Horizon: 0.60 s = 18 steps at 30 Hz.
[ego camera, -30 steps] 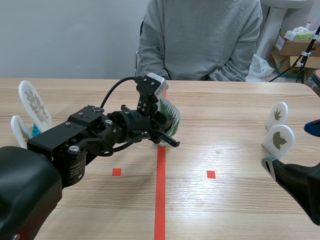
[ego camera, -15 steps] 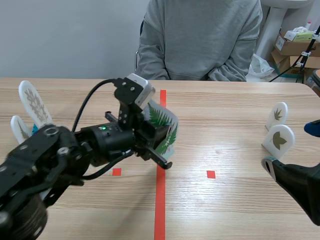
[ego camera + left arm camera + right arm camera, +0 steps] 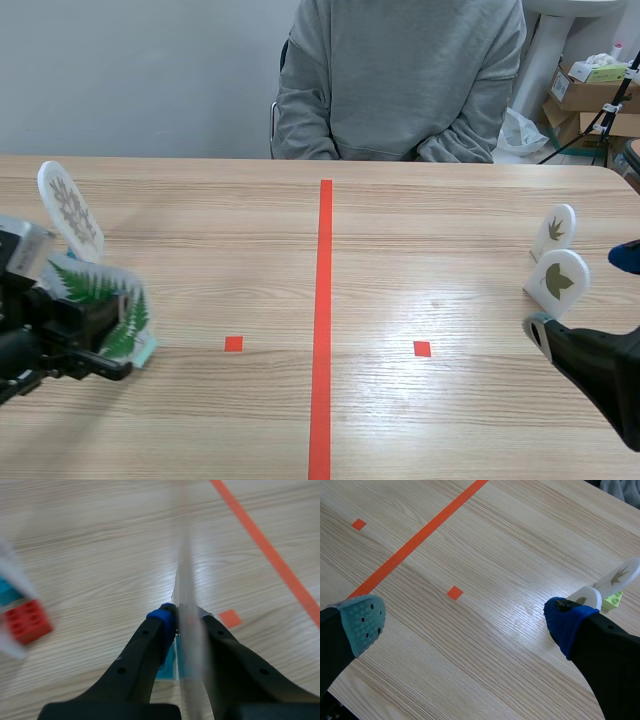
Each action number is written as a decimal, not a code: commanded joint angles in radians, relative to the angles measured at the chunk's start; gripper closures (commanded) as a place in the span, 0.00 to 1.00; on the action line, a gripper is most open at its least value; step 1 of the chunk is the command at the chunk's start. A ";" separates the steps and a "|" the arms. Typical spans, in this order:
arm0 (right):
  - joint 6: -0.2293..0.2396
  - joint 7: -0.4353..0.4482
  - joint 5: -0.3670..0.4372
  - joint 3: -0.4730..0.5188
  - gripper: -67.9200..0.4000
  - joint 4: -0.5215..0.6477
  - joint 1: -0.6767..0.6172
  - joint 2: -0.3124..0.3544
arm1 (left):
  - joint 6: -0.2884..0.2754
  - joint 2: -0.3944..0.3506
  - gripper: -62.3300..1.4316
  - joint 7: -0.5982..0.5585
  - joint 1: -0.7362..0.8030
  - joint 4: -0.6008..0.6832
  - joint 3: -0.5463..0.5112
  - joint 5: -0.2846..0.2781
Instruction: Do the leaf sorting experiment
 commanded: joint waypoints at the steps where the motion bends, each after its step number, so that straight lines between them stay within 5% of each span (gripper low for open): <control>1: 0.008 0.011 0.010 0.001 0.00 -0.001 0.011 0.003 | 0.014 0.003 0.93 -0.023 -0.019 -0.001 -0.028 -0.008; 8: 0.008 0.010 0.010 0.001 0.00 -0.001 0.011 0.003 | 0.093 -0.065 0.93 -0.049 -0.059 -0.086 -0.087 -0.008; 18: 0.008 0.004 0.010 0.001 0.00 -0.001 0.011 0.003 | 0.108 -0.092 0.93 -0.051 -0.158 -0.241 -0.088 0.000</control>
